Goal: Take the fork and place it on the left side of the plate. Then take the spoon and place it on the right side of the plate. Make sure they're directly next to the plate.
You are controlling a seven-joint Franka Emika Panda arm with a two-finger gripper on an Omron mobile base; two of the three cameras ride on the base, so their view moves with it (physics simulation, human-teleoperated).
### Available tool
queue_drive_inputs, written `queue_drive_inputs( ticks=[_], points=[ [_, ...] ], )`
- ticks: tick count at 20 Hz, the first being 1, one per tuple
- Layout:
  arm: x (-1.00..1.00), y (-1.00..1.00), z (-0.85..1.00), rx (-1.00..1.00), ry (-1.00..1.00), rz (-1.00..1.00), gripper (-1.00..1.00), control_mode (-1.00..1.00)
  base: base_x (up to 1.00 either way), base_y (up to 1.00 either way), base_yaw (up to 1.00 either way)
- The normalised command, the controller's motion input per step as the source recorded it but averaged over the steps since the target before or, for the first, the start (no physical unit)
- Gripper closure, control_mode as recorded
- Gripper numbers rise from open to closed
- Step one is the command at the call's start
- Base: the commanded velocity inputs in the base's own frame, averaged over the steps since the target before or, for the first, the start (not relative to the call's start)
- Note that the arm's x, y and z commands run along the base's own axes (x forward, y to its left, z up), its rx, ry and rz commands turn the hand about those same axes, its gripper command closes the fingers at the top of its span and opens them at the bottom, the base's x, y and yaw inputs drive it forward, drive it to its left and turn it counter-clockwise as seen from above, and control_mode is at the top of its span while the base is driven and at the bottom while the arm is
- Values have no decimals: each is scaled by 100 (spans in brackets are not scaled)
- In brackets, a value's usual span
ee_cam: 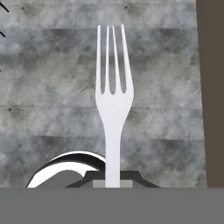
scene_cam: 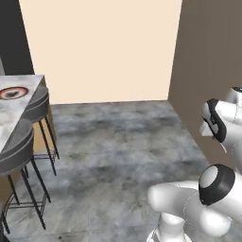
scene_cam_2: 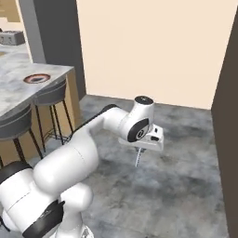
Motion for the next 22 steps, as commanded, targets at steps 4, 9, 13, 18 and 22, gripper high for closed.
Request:
queue_drive_inputs(
  ticks=[4, 9, 13, 18, 22],
  points=[
    [0, 0, 0, 0, 0, 0, 100, 100, 100, 0, 52],
    [0, 0, 0, 0, 0, 0, 100, 100, 100, 0, 48],
    [0, 0, 0, 0, 0, 0, 100, 100, 100, 0, 48],
    [0, 0, 0, 0, 0, 0, 100, 100, 100, -1, 55],
    [0, 0, 0, 0, 0, 0, 100, 100, 100, -1, 59]
  ],
)
